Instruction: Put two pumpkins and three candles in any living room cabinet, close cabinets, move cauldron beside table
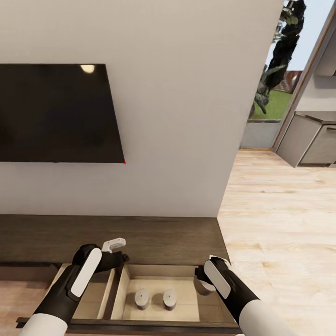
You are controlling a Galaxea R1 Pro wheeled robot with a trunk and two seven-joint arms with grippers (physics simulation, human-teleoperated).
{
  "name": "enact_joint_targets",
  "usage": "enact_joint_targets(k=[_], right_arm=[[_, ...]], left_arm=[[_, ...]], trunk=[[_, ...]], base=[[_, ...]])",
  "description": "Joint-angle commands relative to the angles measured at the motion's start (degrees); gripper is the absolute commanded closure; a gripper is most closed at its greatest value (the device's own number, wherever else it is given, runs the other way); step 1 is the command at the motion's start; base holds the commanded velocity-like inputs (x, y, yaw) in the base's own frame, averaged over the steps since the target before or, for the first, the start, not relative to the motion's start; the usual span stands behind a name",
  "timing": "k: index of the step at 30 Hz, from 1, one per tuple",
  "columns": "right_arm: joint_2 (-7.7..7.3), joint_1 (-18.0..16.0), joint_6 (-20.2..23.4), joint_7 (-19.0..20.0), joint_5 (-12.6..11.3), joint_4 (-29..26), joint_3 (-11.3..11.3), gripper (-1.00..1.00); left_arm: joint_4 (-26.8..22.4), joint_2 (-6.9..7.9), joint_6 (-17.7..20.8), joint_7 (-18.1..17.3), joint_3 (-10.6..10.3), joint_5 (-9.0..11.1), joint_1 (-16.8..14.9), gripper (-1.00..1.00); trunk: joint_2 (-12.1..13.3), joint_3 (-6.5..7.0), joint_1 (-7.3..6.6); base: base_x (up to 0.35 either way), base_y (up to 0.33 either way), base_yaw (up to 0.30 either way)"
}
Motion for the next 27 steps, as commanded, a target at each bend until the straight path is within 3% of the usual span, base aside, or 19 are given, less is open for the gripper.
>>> enact_joint_targets(k=[1,3,6,7,8,9,11,12,16,20,24,27], right_arm=[[-0.03,-0.1,0.1,-0.5,-0.4,-0.1,0.2,1.0],[-0.03,-0.1,0.0,-0.5,-0.4,-0.1,0.3,1.0],[-0.02,-0.1,0.0,-0.4,-0.4,-0.1,0.3,1.0],[-0.02,-0.1,0.0,-0.4,-0.4,-0.1,0.3,1.0],[-0.02,-0.1,0.0,-0.4,-0.4,-0.1,0.3,1.0],[-0.02,-0.1,0.0,-0.4,-0.4,-0.1,0.3,1.0],[-0.02,-0.1,0.0,-0.4,-0.4,-0.1,0.3,1.0],[-0.02,-0.1,0.1,-0.4,-0.4,-0.1,0.3,1.0],[-0.02,-0.1,0.1,-0.4,-0.4,-0.1,0.4,1.0],[0.01,-0.1,0.1,-0.3,-0.4,0.0,0.4,1.0],[0.02,-0.1,0.1,-0.3,-0.4,0.2,0.5,1.0],[0.04,-0.1,0.1,-0.3,-0.4,0.3,0.5,1.0]], left_arm=[[-0.7,0.05,0.1,0.6,-0.1,1.4,0.0,-1.0],[-2.3,0.36,0.2,0.6,-0.2,5.1,0.3,-1.0],[-4.5,1.39,0.3,0.6,-0.4,12.3,1.2,-1.0],[-4.8,1.67,0.4,0.6,-0.4,13.4,1.3,-1.0],[-5.5,2.58,0.4,0.6,-0.7,16.4,1.6,-1.0],[-5.7,2.85,0.4,0.6,-0.9,17.4,1.6,-1.0],[-6.4,3.57,0.4,0.6,-2.3,21.4,1.8,-1.0],[-6.6,3.84,0.4,0.6,-4.1,24.1,1.8,-1.0],[-6.9,4.07,0.4,0.6,-6.6,29.3,1.9,-1.0],[-7.6,4.43,0.4,0.6,-7.2,34.0,1.9,-1.0],[-11.3,7.64,0.4,0.6,-8.7,42.7,2.5,-1.0],[-12.1,8.89,0.3,0.6,-10.1,47.3,2.8,-1.0]], trunk=[[-0.5,-0.27,0.24],[-1.3,-0.63,0.68],[-2.5,-1.17,1.34],[-2.9,-1.35,1.56],[-3.3,-1.53,1.78],[-3.7,-1.71,2.0],[-4.5,-2.07,2.44],[-4.9,-2.25,2.66],[-6.5,-2.96,3.54],[-8.1,-3.68,4.42],[-9.7,-4.4,5.3],[-10.9,-4.94,5.95]], base=[[0.0,0.0,0.0],[0.0,0.0,0.0],[0.0,0.0,0.0],[0.0,0.0,0.0],[0.0,0.0,0.0],[0.0,0.0,0.0],[0.0,0.0,0.0],[0.0,0.0,0.0],[0.0,0.0,0.0],[0.0,0.0,0.0],[0.0,0.0,0.0],[0.0,0.0,0.0]])
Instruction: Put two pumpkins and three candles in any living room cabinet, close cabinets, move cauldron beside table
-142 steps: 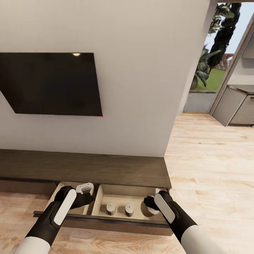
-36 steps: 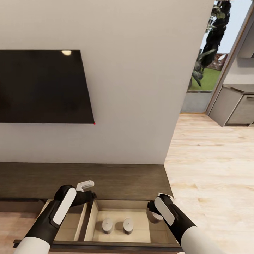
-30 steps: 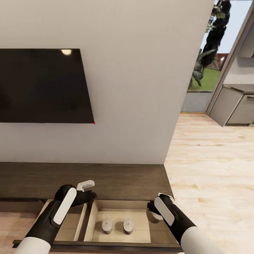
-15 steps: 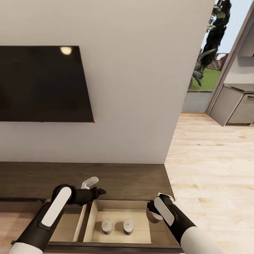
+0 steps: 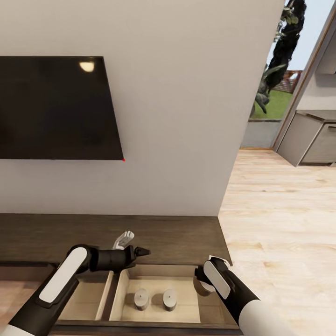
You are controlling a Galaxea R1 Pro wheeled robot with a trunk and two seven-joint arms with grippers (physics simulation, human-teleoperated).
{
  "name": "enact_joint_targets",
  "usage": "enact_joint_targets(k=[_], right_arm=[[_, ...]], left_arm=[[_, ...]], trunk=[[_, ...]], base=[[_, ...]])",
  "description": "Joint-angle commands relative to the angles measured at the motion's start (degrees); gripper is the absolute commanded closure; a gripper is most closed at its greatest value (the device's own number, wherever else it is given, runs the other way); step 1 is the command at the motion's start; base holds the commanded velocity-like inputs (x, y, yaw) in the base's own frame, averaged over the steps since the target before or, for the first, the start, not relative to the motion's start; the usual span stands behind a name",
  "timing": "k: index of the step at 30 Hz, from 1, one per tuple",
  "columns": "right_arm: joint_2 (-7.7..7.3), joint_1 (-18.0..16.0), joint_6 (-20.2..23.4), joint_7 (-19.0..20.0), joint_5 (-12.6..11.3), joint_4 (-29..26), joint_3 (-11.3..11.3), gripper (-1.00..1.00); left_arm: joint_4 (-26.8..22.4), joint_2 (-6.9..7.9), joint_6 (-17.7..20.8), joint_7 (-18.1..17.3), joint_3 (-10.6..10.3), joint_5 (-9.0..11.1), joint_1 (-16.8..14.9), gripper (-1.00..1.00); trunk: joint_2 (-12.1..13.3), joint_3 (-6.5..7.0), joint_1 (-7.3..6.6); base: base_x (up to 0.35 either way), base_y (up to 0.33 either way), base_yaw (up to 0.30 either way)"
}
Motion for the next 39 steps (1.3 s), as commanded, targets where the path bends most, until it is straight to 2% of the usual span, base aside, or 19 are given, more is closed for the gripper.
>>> enact_joint_targets(k=[1,4,13,21,32,39], right_arm=[[-0.02,-0.1,0.1,-0.5,-0.5,-0.1,0.2,1.0],[-0.01,-0.1,0.1,-0.5,-0.4,0.0,0.2,1.0],[0.03,-0.1,0.1,-0.5,-0.4,0.0,0.2,1.0],[0.08,-0.1,0.1,-0.5,-0.4,0.1,0.2,1.0],[0.16,-0.1,0.1,-0.5,-0.4,1.2,0.5,1.0],[0.11,-0.2,0.3,-0.5,-0.6,3.3,1.0,1.0]], left_arm=[[-0.3,0.37,0.0,0.6,-0.4,1.9,0.0,-1.0],[-0.5,0.74,0.0,0.6,-0.8,3.5,0.0,-1.0],[-0.8,0.95,0.0,0.6,-1.2,5.5,0.1,-1.0],[-0.9,2.28,0.0,0.6,-1.4,9.5,0.1,-1.0],[-0.8,2.98,0.0,0.5,-1.4,10.3,0.2,-1.0],[-0.8,3.98,0.0,0.5,-1.4,10.4,0.2,-1.0]], trunk=[[-0.5,-0.26,0.24],[-1.7,-0.8,0.89],[-5.3,-2.41,2.87],[-8.5,-3.85,4.63],[-12.9,-5.82,7.04],[-15.7,-7.08,8.58]], base=[[0.0,0.0,0.0],[0.0,0.0,0.0],[0.0,0.0,0.0],[0.0,0.0,0.0],[0.0,0.0,0.0],[0.0,0.0,0.0]])
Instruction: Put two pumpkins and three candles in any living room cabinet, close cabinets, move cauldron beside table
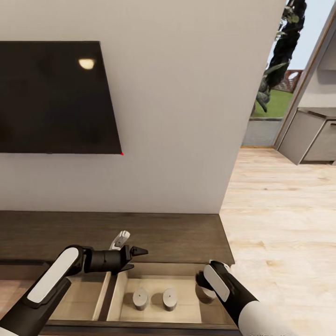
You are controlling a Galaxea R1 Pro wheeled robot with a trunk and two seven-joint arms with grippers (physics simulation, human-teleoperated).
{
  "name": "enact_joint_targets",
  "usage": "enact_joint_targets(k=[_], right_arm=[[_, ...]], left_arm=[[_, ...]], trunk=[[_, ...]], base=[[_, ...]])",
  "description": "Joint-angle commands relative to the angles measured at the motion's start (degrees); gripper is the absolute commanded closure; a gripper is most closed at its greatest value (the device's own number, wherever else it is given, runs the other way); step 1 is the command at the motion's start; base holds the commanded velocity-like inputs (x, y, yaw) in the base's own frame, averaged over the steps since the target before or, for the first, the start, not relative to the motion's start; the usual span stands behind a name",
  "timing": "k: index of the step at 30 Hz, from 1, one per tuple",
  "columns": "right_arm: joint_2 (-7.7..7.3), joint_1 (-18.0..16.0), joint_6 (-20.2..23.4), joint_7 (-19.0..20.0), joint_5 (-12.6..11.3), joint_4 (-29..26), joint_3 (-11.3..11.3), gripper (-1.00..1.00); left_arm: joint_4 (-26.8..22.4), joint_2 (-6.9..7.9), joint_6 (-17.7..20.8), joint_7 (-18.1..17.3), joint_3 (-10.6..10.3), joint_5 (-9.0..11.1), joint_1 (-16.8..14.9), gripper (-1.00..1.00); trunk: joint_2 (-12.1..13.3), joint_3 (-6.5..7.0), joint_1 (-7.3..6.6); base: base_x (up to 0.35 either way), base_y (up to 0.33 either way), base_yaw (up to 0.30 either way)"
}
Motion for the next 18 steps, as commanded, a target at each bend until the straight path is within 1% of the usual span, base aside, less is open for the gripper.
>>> enact_joint_targets(k=[1,6,11,14,18], right_arm=[[-0.01,-0.2,0.0,-0.5,-0.5,0.5,0.2,1.0],[0.29,-0.5,-0.1,-0.5,-0.4,2.4,0.3,1.0],[0.56,-0.5,-0.2,-0.2,-0.3,2.6,0.3,1.0],[0.69,-0.5,-0.2,-0.2,-0.3,2.6,0.3,1.0],[0.78,-0.5,-0.3,-0.2,-0.3,2.6,0.3,1.0]], left_arm=[[-0.1,0.11,0.0,0.6,-0.1,0.6,0.0,-1.0],[-0.1,0.1,0.0,0.6,-0.1,0.6,0.0,-1.0],[-0.1,0.0,0.0,0.6,-0.2,0.6,0.0,-1.0],[-0.1,-0.26,0.0,0.6,-0.6,0.6,0.0,-1.0],[-0.4,-0.26,0.0,0.6,-0.9,0.6,0.0,-1.0]], trunk=[[-0.5,-0.24,0.23],[-2.5,-1.14,1.33],[-4.5,-2.04,2.43],[-5.7,-2.58,3.08],[-7.3,-3.29,3.96]], base=[[0.0,0.0,0.0],[0.0,0.0,0.0],[0.0,0.0,0.0],[0.0,0.0,0.0],[0.0,0.0,0.0]])
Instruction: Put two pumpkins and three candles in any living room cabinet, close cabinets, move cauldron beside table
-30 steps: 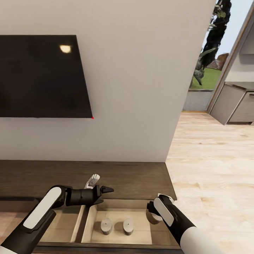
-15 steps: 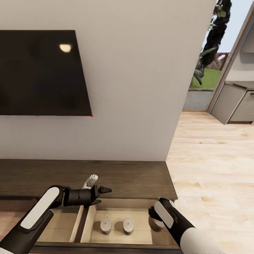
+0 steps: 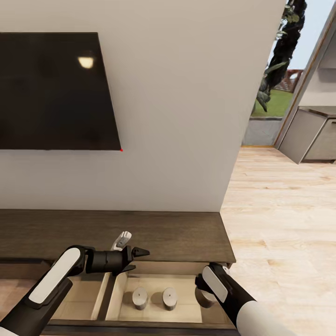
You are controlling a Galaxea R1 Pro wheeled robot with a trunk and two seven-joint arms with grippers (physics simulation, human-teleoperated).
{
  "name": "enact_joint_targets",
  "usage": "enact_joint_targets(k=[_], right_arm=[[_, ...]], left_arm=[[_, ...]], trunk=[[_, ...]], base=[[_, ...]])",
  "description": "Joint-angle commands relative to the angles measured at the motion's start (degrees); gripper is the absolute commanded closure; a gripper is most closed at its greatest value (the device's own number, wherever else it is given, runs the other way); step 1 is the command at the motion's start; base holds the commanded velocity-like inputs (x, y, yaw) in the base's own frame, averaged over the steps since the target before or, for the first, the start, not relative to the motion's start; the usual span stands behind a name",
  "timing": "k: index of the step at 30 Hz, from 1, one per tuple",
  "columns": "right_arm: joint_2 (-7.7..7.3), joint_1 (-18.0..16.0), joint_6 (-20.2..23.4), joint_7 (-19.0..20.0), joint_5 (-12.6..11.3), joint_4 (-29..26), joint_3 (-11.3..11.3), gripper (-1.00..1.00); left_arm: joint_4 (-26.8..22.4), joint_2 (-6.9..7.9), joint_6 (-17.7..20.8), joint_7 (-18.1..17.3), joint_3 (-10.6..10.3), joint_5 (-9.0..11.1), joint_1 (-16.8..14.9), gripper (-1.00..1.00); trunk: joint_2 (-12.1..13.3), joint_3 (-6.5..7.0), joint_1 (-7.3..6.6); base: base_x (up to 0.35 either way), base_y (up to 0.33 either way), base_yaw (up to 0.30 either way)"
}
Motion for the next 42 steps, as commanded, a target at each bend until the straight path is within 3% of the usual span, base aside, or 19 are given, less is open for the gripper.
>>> enact_joint_targets(k=[1,10,42], right_arm=[[-0.03,-0.1,0.1,-0.4,-0.5,-0.1,0.4,1.0],[0.29,-0.1,-3.6,-0.4,-0.5,0.1,3.9,1.0],[0.73,-0.1,-3.9,0.9,-0.5,0.4,4.3,1.0]], left_arm=[[-0.1,0.04,0.0,0.6,-0.1,0.6,0.0,-1.0],[-0.1,0.04,0.0,0.6,-0.1,0.7,0.0,-1.0],[-0.1,-0.09,-0.1,0.6,-0.5,0.7,0.0,-1.0]], trunk=[[-0.5,-0.24,0.23],[-4.1,-1.86,2.2],[-16.9,-7.6,9.23]], base=[[0.0,0.0,0.0],[0.0,0.0,0.0],[0.0,0.0,0.0]])
